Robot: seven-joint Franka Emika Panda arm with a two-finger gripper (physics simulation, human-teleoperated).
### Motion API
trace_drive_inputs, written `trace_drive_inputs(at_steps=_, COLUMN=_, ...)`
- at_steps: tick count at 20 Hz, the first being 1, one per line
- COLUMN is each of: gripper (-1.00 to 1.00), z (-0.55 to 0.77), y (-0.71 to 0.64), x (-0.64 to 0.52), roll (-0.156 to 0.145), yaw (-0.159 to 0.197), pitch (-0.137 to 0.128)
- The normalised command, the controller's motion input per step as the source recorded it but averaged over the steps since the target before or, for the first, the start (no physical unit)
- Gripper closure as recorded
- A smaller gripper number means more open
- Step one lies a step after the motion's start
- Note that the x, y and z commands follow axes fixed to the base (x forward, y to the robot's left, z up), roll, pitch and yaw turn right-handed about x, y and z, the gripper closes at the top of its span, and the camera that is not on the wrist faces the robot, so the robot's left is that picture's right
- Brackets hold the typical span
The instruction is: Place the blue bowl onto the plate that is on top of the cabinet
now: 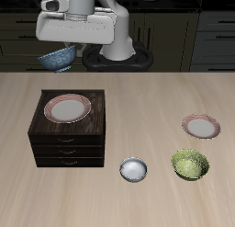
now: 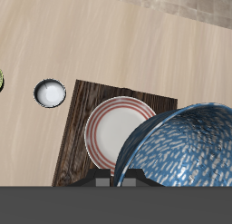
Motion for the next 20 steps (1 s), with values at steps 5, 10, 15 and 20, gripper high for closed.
trace_drive_inputs(at_steps=5, gripper=1.00, z=-0.06, y=-0.02, x=0.13, roll=-0.013, yaw=0.001, pitch=-0.003)
trace_drive_inputs(at_steps=10, gripper=1.00, z=-0.16, y=-0.04, x=0.10, roll=0.006, yaw=-0.033, pitch=0.013)
trace_drive_inputs(at_steps=15, gripper=1.00, z=-0.15, y=0.05, x=0.04, roll=0.006, yaw=-0.023, pitch=0.011)
trace_drive_inputs(at_steps=20, gripper=1.00, z=-0.32, y=-0.02, x=0.08, roll=-0.010, yaw=-0.034, pitch=0.042)
